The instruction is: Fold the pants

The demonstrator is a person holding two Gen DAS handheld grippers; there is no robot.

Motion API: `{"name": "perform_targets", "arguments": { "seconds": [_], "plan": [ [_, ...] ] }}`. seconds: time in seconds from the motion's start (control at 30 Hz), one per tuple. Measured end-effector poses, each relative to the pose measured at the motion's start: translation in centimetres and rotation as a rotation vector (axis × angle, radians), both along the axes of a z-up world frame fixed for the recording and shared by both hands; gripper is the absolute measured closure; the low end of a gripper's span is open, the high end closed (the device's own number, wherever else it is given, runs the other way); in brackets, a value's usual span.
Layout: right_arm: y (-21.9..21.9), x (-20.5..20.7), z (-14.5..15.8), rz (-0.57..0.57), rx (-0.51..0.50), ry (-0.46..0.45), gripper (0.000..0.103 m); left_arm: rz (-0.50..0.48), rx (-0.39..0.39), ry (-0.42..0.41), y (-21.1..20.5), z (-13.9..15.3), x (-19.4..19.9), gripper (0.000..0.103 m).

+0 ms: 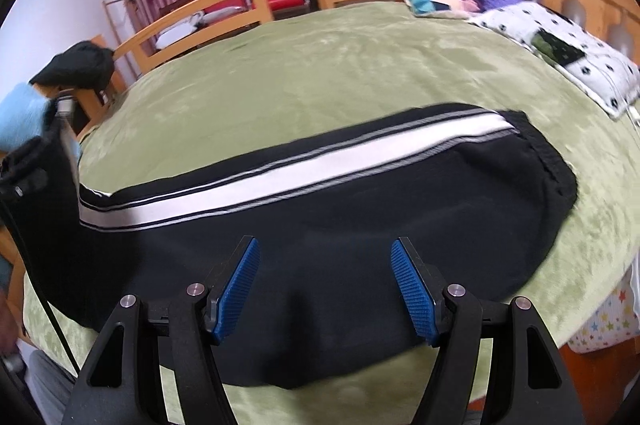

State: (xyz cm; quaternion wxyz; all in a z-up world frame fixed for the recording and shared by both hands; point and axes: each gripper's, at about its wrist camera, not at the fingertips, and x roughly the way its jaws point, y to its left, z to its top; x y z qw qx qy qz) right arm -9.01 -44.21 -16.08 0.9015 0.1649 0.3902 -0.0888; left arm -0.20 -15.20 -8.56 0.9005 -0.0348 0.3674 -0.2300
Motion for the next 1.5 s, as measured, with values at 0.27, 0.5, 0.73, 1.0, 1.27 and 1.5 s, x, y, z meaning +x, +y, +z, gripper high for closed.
{"name": "perform_targets", "arguments": {
  "seconds": [0.27, 0.5, 0.73, 1.0, 1.27, 1.5],
  "plan": [
    [-1.4, -1.2, -1.1, 0.006, 0.035, 0.019, 0.034, -0.136, 0.144, 0.251, -6.2, -6.9, -1.7, 0.083],
    [1.9, -0.1, 0.0, 0.115, 0.03, -0.034, 0.034, -0.167, 0.04, 0.152, -0.9, -2.4, -4.6, 0.041],
    [7.5, 1.3, 0.4, 0.249, 0.097, -0.079, 0.034, 0.008, 0.063, 0.078, 7.0, -0.7, -4.1, 0.037],
    [15.9, 2.8, -0.1, 0.458, 0.159, -0.069, 0.031, 0.212, 0.028, 0.158, 15.6, -3.4, -2.2, 0.037],
    [19.9, 9.6, -2.4, 0.533, 0.157, 0.022, 0.096, 0.272, 0.024, 0.204, 19.6, -5.7, -1.4, 0.037],
    [12.5, 16.0, 1.7, 0.341, 0.16, -0.067, 0.094, 0.289, -0.011, 0.235, 20.2, -6.7, -0.4, 0.037]
  ]
}}
